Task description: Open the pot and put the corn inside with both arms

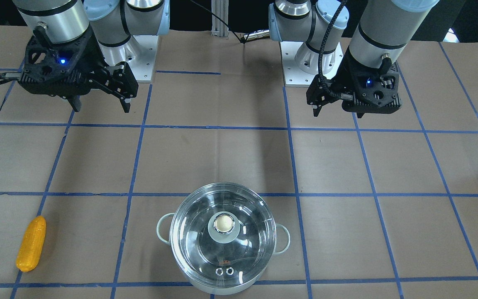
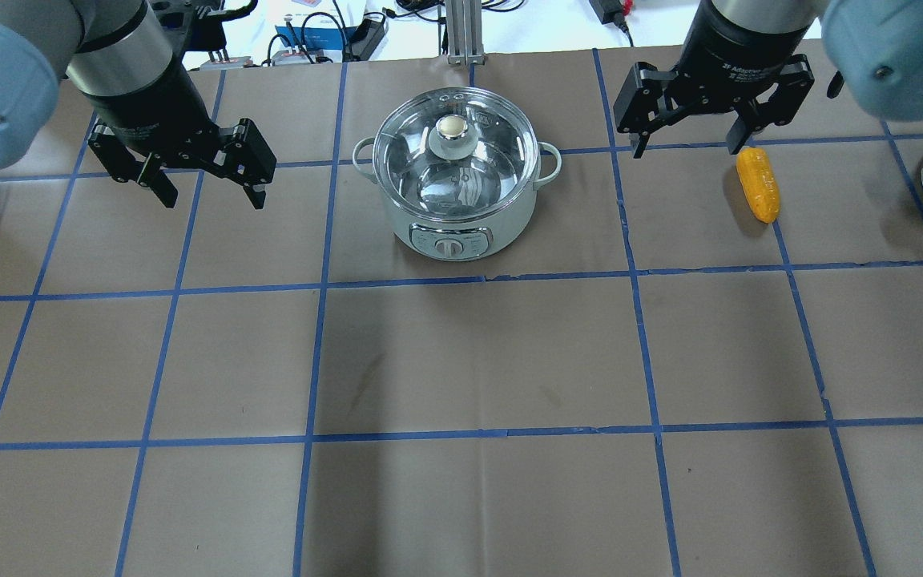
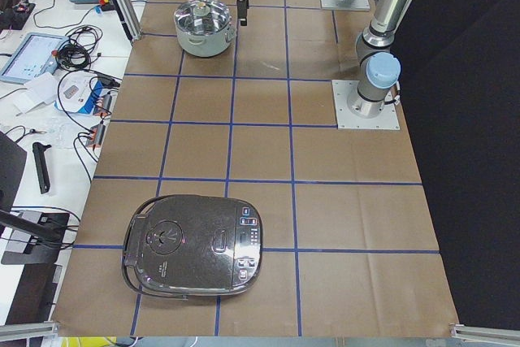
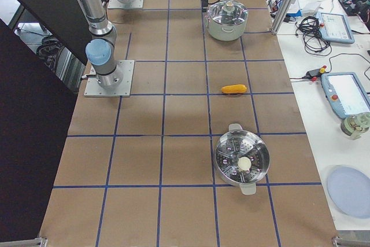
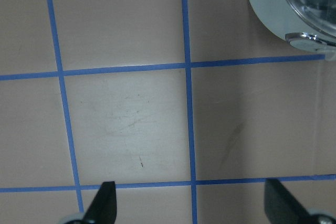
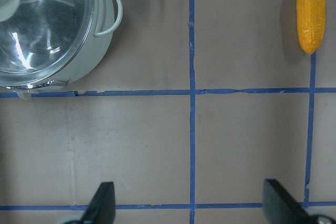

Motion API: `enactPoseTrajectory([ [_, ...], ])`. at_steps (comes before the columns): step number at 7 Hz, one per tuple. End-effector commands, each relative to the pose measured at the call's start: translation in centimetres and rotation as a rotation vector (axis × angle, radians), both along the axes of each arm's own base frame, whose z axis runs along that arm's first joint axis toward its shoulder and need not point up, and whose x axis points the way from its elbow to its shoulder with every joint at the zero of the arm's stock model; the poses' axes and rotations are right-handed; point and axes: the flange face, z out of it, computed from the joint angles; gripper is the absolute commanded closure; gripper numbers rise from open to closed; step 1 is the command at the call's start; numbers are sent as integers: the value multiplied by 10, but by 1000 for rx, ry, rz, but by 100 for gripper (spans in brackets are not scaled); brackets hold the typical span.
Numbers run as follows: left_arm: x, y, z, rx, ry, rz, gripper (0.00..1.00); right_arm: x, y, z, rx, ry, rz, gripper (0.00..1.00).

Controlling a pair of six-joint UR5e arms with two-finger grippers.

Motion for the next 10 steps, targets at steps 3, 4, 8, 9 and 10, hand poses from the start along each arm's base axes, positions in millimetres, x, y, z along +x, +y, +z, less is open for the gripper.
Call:
enactPoseTrajectory([
  [3, -1, -1, 0, 0, 29, 5, 0, 0, 0, 1, -3, 0, -1, 0],
  [4, 1, -5, 4, -12, 18, 8, 0, 0, 0, 1, -3, 0, 1, 0],
  [8, -64, -87, 17, -75, 51, -20, 0, 0, 0, 1, -3, 0, 1, 0],
  [9, -98, -116, -7, -73, 54, 10, 0, 0, 0, 1, -1, 0, -1, 0],
  [10, -128, -136, -27, -63, 80, 40, 0, 0, 0, 1, -1, 0, 1, 0],
])
